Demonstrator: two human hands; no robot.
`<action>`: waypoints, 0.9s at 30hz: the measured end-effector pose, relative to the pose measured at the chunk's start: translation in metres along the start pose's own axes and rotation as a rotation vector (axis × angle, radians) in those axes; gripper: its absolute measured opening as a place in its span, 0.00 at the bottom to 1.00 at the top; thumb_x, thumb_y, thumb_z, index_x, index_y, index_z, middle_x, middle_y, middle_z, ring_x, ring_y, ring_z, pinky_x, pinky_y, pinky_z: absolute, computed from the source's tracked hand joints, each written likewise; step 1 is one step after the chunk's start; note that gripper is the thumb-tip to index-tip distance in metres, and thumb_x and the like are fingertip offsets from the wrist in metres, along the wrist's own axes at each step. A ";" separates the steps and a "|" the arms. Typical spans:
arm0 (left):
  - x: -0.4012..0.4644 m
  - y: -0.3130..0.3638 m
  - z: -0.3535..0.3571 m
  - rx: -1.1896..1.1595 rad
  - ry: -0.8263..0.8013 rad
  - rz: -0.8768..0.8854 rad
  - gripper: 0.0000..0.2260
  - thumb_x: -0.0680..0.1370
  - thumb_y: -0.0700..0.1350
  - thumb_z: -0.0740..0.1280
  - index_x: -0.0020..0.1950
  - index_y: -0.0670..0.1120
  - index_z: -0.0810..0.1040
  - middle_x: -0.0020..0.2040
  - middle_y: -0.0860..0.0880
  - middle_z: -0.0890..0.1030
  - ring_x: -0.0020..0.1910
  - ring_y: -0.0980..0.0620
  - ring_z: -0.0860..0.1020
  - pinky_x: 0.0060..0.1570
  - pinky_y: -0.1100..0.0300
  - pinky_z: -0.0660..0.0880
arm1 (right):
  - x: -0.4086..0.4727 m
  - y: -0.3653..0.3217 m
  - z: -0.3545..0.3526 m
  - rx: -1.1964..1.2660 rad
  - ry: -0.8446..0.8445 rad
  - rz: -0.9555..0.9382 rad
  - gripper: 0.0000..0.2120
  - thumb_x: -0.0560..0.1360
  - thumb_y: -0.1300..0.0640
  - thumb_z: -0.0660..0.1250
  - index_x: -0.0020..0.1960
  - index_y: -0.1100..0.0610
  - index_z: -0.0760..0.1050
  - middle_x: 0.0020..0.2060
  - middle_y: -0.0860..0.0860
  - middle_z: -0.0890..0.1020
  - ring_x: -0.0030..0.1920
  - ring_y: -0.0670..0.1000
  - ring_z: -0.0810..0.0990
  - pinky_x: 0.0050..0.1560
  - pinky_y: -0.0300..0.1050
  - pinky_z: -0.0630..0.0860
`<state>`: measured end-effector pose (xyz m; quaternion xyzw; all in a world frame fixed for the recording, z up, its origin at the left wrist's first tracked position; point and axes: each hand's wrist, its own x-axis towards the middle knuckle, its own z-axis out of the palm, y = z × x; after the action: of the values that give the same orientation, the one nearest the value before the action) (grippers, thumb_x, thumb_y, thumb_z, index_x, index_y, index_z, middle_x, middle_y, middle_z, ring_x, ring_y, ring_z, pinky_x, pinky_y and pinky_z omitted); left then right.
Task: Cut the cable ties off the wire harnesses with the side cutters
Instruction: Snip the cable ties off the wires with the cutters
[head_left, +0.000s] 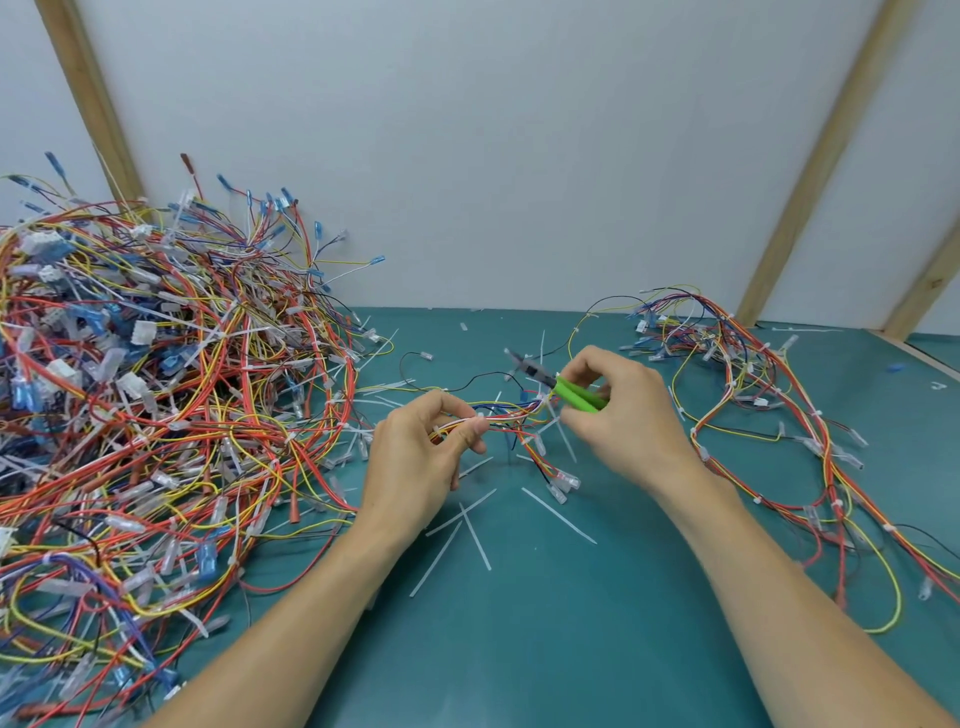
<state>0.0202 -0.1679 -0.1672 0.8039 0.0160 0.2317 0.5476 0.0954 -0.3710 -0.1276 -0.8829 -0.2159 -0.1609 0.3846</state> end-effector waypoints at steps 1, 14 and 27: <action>0.000 0.000 0.000 -0.015 -0.003 0.002 0.04 0.78 0.47 0.72 0.45 0.54 0.80 0.35 0.53 0.84 0.21 0.51 0.71 0.25 0.64 0.68 | 0.000 0.001 0.002 0.036 0.050 0.033 0.09 0.70 0.59 0.74 0.42 0.48 0.76 0.38 0.41 0.82 0.34 0.42 0.76 0.39 0.44 0.73; -0.001 0.003 -0.009 0.256 -0.040 0.160 0.02 0.78 0.49 0.71 0.47 0.57 0.82 0.34 0.54 0.82 0.29 0.53 0.75 0.35 0.56 0.75 | 0.008 0.020 0.003 0.596 0.147 0.503 0.06 0.74 0.63 0.73 0.41 0.54 0.80 0.34 0.48 0.83 0.33 0.48 0.72 0.36 0.45 0.67; -0.002 0.039 -0.026 0.533 0.219 0.745 0.07 0.82 0.48 0.67 0.52 0.49 0.85 0.41 0.53 0.83 0.38 0.47 0.80 0.36 0.49 0.76 | 0.000 0.004 -0.003 0.508 -0.457 0.134 0.13 0.71 0.67 0.78 0.48 0.59 0.74 0.38 0.42 0.82 0.33 0.39 0.76 0.34 0.27 0.68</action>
<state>-0.0001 -0.1614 -0.1258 0.8382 -0.1572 0.4837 0.1966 0.0971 -0.3755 -0.1280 -0.7845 -0.2712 0.1256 0.5433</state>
